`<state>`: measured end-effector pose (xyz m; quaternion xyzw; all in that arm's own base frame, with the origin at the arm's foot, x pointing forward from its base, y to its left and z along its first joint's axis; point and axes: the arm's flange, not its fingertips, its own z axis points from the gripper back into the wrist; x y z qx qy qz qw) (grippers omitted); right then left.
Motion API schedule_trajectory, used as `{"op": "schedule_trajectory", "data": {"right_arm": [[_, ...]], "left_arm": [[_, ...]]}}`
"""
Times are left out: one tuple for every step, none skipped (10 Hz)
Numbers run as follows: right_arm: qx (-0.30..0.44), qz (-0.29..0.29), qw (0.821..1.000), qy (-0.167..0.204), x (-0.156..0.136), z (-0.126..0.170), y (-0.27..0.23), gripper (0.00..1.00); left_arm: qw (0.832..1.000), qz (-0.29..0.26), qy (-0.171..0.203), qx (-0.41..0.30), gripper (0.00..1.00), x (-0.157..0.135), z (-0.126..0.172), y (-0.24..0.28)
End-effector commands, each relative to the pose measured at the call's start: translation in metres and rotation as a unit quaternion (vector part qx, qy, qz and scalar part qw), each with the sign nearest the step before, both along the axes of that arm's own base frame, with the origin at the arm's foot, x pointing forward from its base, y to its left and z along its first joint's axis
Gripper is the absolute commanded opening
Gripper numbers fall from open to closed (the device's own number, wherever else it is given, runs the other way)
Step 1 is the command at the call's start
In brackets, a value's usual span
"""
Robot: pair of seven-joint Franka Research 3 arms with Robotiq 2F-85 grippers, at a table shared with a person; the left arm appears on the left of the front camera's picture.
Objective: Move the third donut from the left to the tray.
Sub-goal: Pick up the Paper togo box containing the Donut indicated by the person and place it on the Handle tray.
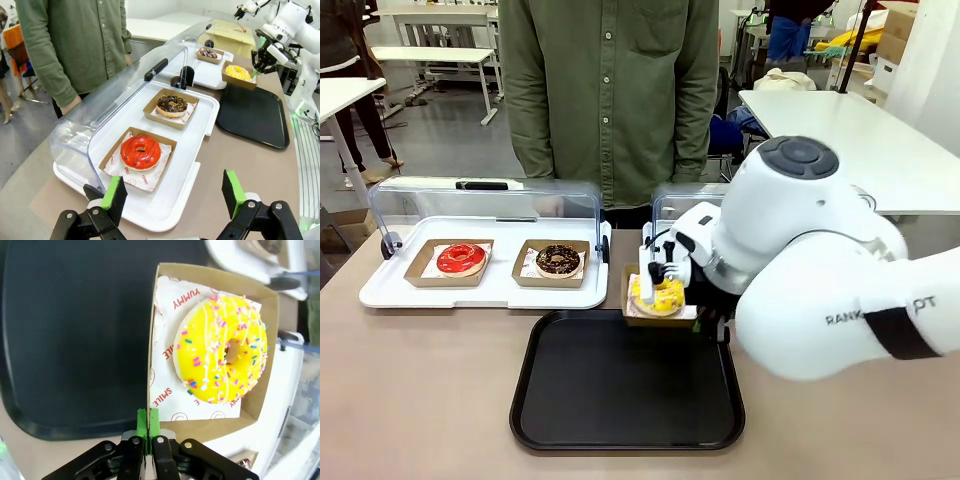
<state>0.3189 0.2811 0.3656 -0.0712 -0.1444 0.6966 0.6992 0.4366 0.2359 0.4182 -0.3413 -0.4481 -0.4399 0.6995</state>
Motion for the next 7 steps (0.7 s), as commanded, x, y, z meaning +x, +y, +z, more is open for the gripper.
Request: {"op": "schedule_trajectory", "data": {"right_arm": [[0.011, -0.002, 1.0, -0.011, -0.044, -0.027, -0.01, 0.02], [0.012, 0.001, 1.0, -0.01, -0.054, -0.035, -0.004, 0.02], [0.017, 0.007, 1.0, -0.004, -0.062, -0.044, 0.0, 0.02], [0.021, 0.014, 1.0, -0.005, -0.07, -0.051, 0.003, 0.02], [0.023, 0.016, 1.0, -0.011, -0.078, -0.057, 0.005, 0.02], [0.02, 0.019, 1.0, -0.008, -0.082, -0.062, 0.007, 0.02], [0.018, 0.016, 1.0, -0.004, -0.082, -0.067, 0.007, 0.02]], "left_arm": [[1.0, -0.002, -0.007, 0.002, 1.0, -0.002, 0.0, -0.001], [1.0, -0.002, -0.007, 0.002, 1.0, -0.002, 0.0, -0.001], [1.0, -0.002, -0.007, 0.002, 1.0, -0.002, 0.0, -0.001], [1.0, -0.002, -0.007, 0.002, 1.0, -0.002, 0.0, -0.001], [1.0, -0.002, -0.007, 0.002, 1.0, -0.002, 0.0, -0.001], [1.0, -0.002, -0.007, 0.002, 1.0, -0.002, 0.0, -0.001], [1.0, -0.002, -0.007, 0.002, 1.0, -0.002, 0.0, -0.001]]}}
